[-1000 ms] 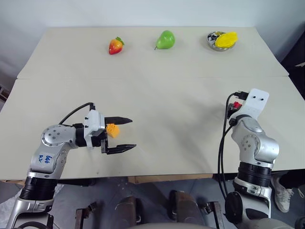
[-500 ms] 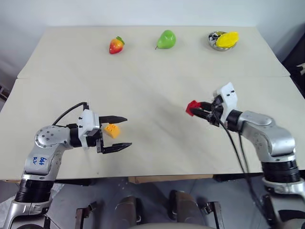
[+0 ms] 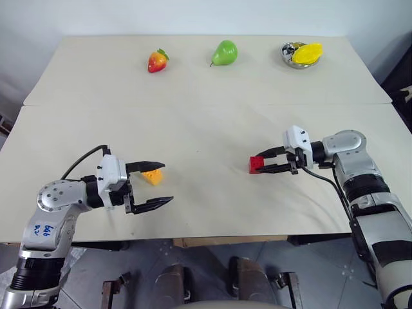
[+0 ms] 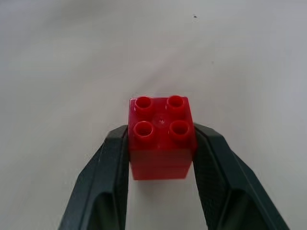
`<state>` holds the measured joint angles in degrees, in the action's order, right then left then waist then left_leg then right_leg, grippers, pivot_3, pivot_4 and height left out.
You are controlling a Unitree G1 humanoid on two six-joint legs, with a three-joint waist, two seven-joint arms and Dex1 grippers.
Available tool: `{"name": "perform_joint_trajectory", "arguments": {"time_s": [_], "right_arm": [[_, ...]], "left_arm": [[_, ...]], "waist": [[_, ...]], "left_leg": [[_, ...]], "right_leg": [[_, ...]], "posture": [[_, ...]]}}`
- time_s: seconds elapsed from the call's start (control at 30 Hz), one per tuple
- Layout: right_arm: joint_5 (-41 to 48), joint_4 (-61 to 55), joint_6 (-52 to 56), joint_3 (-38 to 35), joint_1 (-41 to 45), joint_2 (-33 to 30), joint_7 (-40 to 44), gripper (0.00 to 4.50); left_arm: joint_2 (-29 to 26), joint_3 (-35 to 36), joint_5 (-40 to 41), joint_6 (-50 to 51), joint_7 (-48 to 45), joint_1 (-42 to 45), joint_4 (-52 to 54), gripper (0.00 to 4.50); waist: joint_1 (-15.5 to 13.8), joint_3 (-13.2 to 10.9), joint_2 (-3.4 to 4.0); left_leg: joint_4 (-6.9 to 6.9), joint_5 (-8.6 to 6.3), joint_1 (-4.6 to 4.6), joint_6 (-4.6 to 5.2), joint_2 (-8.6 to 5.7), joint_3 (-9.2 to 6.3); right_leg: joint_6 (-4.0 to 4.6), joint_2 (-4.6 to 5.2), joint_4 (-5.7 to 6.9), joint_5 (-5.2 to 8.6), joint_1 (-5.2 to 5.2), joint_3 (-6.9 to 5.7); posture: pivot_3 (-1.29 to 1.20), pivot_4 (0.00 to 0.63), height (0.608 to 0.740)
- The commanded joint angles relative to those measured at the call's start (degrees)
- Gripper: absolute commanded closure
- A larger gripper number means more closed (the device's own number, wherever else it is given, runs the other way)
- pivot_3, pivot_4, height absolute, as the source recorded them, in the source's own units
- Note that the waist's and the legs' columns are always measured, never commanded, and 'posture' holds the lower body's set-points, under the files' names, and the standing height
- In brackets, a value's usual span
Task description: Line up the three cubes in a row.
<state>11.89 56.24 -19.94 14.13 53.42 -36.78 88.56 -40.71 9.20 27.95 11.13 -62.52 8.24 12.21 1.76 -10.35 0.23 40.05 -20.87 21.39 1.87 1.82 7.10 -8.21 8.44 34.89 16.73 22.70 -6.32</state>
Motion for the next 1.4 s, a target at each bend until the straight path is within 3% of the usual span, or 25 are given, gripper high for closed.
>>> {"name": "perform_joint_trajectory", "arguments": {"time_s": [0.03,0.13,0.43,0.47,0.67,0.77,0.9,1.1,1.4], "right_arm": [[-0.4,4.1,-3.5,0.3,1.8,0.1,3.9,3.04],[-1.3,7.4,-2.3,-0.2,3.5,1.0,3.9,3.04],[3.3,5.2,-2.5,-4.8,4.1,-0.2,3.9,0.16],[6.2,2.4,-1.2,-5.0,3.4,-1.1,3.9,0.04],[26.7,-27.3,10.5,-3.6,-11.3,-7.3,3.9,0.04],[28.5,-36.6,17.0,-5.7,-17.8,-6.0,2.9,0.04],[29.6,-46.3,17.6,-7.4,-26.3,-3.3,-0.8,0.04],[28.4,-54.8,18.2,-11.3,-32.6,0.7,-5.9,0.04],[26.8,-55.7,19.6,-17.4,-36.0,-4.7,-3.3,0.04]], "left_arm": [[-0.6,1.7,1.8,0.2,0.2,-0.5,2.4,0.0],[-0.9,2.4,2.3,1.3,0.7,-0.7,3.1,0.0],[-4.1,12.5,6.6,5.1,1.0,-4.7,1.9,0.0],[-4.6,14.9,7.0,5.1,0.8,-6.4,0.9,0.0],[-4.8,30.2,6.2,2.5,2.2,-16.4,-9.2,0.0],[-4.0,34.7,6.1,1.0,3.3,-19.2,-14.9,0.0],[-3.6,37.9,6.4,0.9,2.5,-23.2,-19.4,0.0],[-2.7,34.7,6.5,1.2,1.7,-24.6,-15.9,0.0],[2.1,22.6,2.2,1.6,11.1,-22.6,3.6,0.0]], "waist": [[0.0,0.0,0.0],[0.2,0.0,0.0],[0.3,-0.1,0.11],[0.4,-0.1,0.16],[0.3,-0.1,0.2],[0.0,-0.1,0.18],[-0.2,-0.1,0.13],[-0.5,-0.1,0.03],[-0.5,-0.1,0.0]], "left_leg": [[0.01,0.0,-0.05,0.0,0.0,-0.04],[0.02,0.0,-0.12,0.0,0.01,-0.05],[-0.02,0.0,-0.1,-0.01,0.01,-0.1],[-0.03,0.0,-0.1,-0.01,0.01,-0.1],[-0.11,-0.03,-0.09,-0.06,0.08,-0.21],[-0.1,-0.11,-0.1,-0.11,0.1,-0.2],[-0.03,-0.13,-0.13,-0.1,0.1,-0.15],[-0.04,-0.24,-0.1,-0.08,0.03,-0.19],[-0.09,-0.31,-0.12,-0.07,0.02,-0.2]], "right_leg": [[0.0,0.01,0.0,0.0,-0.07,-0.03],[0.0,0.01,0.02,0.0,-0.14,-0.04],[0.02,0.03,0.05,0.01,-0.09,-0.05],[0.03,0.03,0.04,0.01,-0.09,-0.06],[0.11,0.05,0.01,0.06,-0.08,-0.22],[0.17,0.06,0.01,0.09,-0.09,-0.37],[0.14,0.13,0.08,0.07,-0.09,-0.33],[0.15,0.23,0.07,0.08,-0.06,-0.33],[0.17,0.23,0.03,0.08,-0.06,-0.31]], "posture": [[0.0,0.15,0.74],[0.0,0.15,0.74],[0.0,0.15,0.74],[0.0,0.15,0.74],[0.0,0.15,0.74],[0.0,0.15,0.74],[0.0,0.15,0.74],[0.0,0.15,0.74],[0.0,0.15,0.74]]}}
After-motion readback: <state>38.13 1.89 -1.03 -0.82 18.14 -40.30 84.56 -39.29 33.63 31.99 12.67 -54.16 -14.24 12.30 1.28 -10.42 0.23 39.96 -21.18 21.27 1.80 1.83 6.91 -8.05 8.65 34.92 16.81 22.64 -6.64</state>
